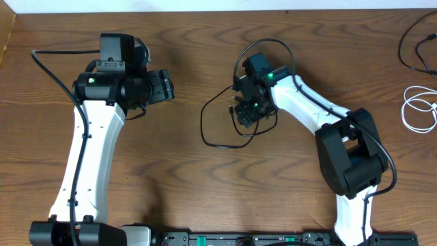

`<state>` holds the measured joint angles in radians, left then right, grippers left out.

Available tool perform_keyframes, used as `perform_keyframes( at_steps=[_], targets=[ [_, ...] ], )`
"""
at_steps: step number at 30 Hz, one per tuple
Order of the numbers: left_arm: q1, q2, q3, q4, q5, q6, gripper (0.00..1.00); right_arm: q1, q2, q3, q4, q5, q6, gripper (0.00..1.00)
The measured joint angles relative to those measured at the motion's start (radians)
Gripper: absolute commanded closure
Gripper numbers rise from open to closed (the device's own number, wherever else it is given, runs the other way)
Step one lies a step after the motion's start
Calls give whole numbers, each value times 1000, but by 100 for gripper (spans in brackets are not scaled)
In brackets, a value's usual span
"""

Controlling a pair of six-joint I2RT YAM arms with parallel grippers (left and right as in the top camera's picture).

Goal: Untangle cables

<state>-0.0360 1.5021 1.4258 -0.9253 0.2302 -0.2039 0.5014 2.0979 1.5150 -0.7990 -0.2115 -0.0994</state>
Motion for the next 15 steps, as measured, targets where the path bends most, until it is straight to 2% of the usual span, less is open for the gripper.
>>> perform_keyframes(
  at_steps=[11,15],
  targets=[
    [0,0,0,0,0,0,23,93,-5,-62,9,21,-16,36],
    [0,0,0,0,0,0,23,102,-24,-97,11,79,-12,51]
  ],
)
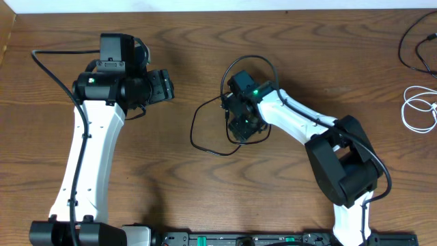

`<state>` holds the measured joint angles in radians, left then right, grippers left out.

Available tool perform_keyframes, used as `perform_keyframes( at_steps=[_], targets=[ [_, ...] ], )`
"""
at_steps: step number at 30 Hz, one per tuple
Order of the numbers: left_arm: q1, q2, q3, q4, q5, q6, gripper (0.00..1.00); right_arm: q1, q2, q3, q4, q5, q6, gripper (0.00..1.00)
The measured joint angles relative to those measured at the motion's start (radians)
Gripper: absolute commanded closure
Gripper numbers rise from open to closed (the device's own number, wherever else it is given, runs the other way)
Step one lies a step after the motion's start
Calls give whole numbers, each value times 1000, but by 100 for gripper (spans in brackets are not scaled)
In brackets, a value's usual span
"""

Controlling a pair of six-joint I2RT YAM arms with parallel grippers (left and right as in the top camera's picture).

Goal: Untangle cables

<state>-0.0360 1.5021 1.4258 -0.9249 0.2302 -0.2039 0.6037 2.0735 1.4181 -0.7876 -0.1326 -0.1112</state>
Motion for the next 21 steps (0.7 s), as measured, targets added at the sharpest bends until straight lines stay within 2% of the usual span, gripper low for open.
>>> perform_keyframes(
  at_steps=[6,7,13,17,21],
  targets=[
    [0,0,0,0,0,0,23,0,-11,-22,0,98,97,96],
    [0,0,0,0,0,0,23,0,-11,-23,0,114,126,99],
    [0,0,0,1,0,0,23,-1,-10,-16,-53,191,288,99],
    [0,0,0,1,0,0,23,-23,4,22,-172,207,351,99],
    [0,0,0,1,0,0,23,-78,13,138,-311,192,373,99]
  ],
)
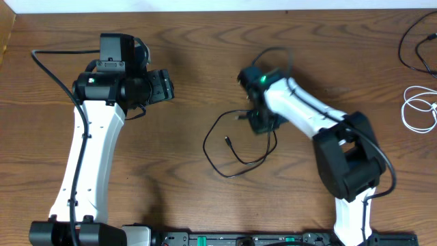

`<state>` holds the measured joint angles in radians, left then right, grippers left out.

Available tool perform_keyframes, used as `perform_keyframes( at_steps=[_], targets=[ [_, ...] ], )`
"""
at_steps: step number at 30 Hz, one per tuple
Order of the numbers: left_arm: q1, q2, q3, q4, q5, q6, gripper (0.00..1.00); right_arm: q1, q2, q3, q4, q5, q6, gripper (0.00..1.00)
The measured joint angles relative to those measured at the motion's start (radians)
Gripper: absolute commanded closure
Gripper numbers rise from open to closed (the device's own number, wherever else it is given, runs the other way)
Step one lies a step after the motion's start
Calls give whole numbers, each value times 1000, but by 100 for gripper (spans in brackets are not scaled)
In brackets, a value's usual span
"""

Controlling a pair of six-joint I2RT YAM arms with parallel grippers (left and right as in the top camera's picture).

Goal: Untangle cables

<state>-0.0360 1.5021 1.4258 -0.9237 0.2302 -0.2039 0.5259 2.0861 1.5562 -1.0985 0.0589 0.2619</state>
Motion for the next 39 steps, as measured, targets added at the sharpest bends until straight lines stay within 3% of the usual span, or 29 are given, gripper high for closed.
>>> perform_keyframes(
  at_steps=[6,13,14,17,19,26,39],
  targets=[
    [0,0,0,0,0,0,23,-110,-2,211,-115,-40,-6,99],
    [0,0,0,0,0,0,23,-199,-3,208,-144,-82,-6,99],
    [0,0,0,0,0,0,23,-203,-3,193,-143,-86,-2,95],
    [0,0,0,0,0,0,23,-202,-3,111,-120,-112,32,53],
    [0,0,0,0,0,0,23,-202,-3,57,-110,-141,48,45],
    [0,0,0,0,0,0,23,-191,-3,14,-79,-268,2,46],
    [0,0,0,0,0,0,23,-9,-6,-3,-105,-351,-521,51]
  ],
)
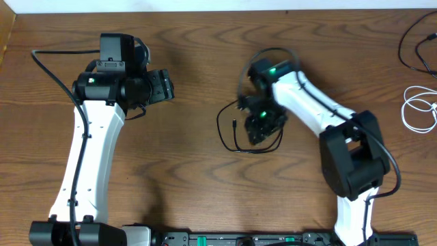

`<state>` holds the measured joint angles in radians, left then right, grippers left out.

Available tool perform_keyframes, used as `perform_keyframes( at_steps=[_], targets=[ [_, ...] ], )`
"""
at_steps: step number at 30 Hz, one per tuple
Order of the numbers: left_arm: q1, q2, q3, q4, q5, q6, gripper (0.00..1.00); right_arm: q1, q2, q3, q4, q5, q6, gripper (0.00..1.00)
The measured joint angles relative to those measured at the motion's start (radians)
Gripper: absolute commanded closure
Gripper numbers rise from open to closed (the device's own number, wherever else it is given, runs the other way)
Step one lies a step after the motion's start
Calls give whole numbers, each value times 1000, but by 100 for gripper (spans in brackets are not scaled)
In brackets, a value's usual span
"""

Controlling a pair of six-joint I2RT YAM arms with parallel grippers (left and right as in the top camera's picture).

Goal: Untangle cables

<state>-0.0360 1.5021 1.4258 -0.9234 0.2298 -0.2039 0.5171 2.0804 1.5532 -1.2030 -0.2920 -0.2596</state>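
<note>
A thin black cable lies on the wooden table in a small loop just left of my right gripper, with one free plug end pointing inward. The right gripper points down at the table and seems shut on the cable; its fingertips are hidden under the wrist. Another strand of the cable arcs behind the wrist. My left gripper hovers far to the left, pointing right, open and holding nothing.
A coiled white cable lies at the right edge of the table. A second black cable sits at the far right corner. The arm bases stand along the front edge.
The right gripper has shifted slightly toward the front and turned. The black cable's wide loop, which stretched to the lower left, is now a tighter loop close beside the gripper. The left arm is unchanged.
The right gripper first held the black cable at mid-table with a loop lying to its left. It was then further left, loop alongside. Later it was back to the right with the cable trailing toward the front left. Now the loop sits bunched near it. The left arm never moved.
</note>
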Motion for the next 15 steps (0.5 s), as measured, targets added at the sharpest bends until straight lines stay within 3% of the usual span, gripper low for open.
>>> perform_keyframes(
  at_steps=[9,15],
  targets=[
    [0,0,0,23,0,0,23,85,-1,-133,159,-5,-135,51],
    [0,0,0,24,0,0,23,96,-48,-207,235,33,-168,58]
  ],
)
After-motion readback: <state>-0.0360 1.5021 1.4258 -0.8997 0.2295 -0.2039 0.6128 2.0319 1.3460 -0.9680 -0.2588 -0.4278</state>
